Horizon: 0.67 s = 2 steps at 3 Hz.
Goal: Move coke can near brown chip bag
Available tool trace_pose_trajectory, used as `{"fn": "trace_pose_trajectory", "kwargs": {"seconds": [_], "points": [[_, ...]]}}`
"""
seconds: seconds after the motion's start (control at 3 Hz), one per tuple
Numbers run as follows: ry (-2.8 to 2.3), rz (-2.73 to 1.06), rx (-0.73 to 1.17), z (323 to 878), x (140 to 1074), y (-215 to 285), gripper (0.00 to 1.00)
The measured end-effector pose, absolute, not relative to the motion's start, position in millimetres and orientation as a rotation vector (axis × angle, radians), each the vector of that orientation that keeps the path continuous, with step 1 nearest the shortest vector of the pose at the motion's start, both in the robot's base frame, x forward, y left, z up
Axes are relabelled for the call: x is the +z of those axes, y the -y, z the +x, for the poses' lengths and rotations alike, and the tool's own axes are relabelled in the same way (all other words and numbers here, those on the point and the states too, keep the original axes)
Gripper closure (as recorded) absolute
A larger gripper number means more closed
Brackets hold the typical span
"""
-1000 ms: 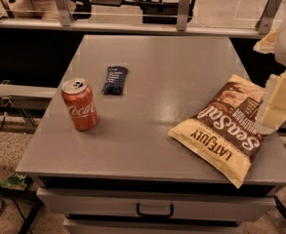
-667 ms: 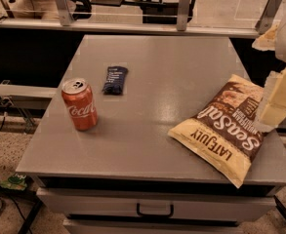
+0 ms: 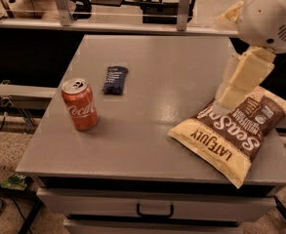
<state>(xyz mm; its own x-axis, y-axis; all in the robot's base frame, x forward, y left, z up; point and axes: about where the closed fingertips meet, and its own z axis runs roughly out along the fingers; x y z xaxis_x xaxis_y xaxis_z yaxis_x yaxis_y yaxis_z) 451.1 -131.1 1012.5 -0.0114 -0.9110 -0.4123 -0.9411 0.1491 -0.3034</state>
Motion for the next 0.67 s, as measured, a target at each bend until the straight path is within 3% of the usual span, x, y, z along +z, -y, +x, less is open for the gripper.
{"fn": "trace_pose_trajectory", "kwargs": {"seconds": [0.67], "points": [[-1.714,-1.802,0.200,482,1022,21,0.00]]}}
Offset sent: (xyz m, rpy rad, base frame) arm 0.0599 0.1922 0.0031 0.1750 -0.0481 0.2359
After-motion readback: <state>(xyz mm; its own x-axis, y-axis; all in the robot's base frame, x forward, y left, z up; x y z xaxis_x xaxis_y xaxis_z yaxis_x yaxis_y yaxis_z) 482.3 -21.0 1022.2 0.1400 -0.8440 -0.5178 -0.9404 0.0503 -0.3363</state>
